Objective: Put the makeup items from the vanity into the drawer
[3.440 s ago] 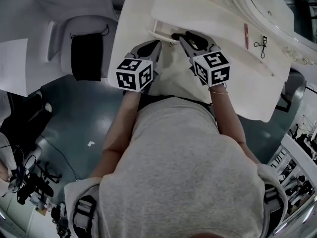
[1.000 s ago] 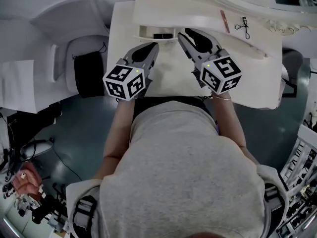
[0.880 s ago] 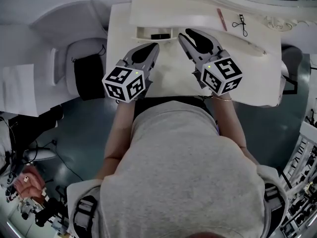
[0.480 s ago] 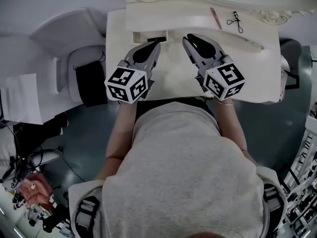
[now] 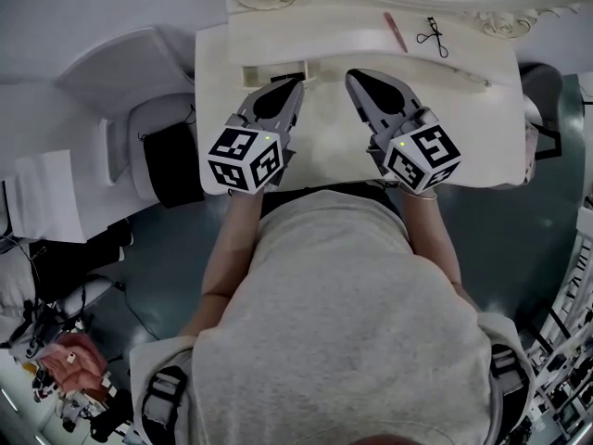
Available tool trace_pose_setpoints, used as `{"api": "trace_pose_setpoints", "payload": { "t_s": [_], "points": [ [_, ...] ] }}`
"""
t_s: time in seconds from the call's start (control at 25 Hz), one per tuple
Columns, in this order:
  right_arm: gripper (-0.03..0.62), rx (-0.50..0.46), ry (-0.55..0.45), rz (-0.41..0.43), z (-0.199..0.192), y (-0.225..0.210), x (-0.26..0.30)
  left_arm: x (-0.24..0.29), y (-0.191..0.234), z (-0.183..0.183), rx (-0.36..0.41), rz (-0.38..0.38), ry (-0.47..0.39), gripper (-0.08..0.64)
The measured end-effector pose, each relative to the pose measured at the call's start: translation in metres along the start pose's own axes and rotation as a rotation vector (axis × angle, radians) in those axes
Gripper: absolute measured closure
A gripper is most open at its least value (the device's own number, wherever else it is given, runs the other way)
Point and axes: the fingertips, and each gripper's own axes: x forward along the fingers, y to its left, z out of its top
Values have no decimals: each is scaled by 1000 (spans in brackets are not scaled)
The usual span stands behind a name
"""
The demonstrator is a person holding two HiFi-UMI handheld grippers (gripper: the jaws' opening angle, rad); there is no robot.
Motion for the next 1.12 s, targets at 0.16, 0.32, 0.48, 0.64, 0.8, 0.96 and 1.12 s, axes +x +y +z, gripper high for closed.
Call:
{"api": "trace_pose_setpoints", "payload": {
  "t_s": [0.16,0.32,0.48,0.64,0.8,0.96,1.12],
  "points": [
    [583,5,10,-20,-5,-5,-2,4,-10,-3,-1,-31,-7,551],
    [583,-3,36,-20,-11,-2,-1,5,-14,-11,-1,-34,13,551],
    [583,0,61,-17,-19,1,2,7,-9,-24,-4,-4,71,551],
    [583,9,64,-8,-23,4,5,8,-5,-34,-12,6,109,551],
    [583,7,78,-5,-27,6,6,8,-2,-39,-16,17,117,551],
    [583,10,91,-20,-29,5,5,7,1,-37,-25,38,109,551],
    [583,5,104,-24,-33,5,5,8,0,-37,-25,36,104,551]
  ]
}}
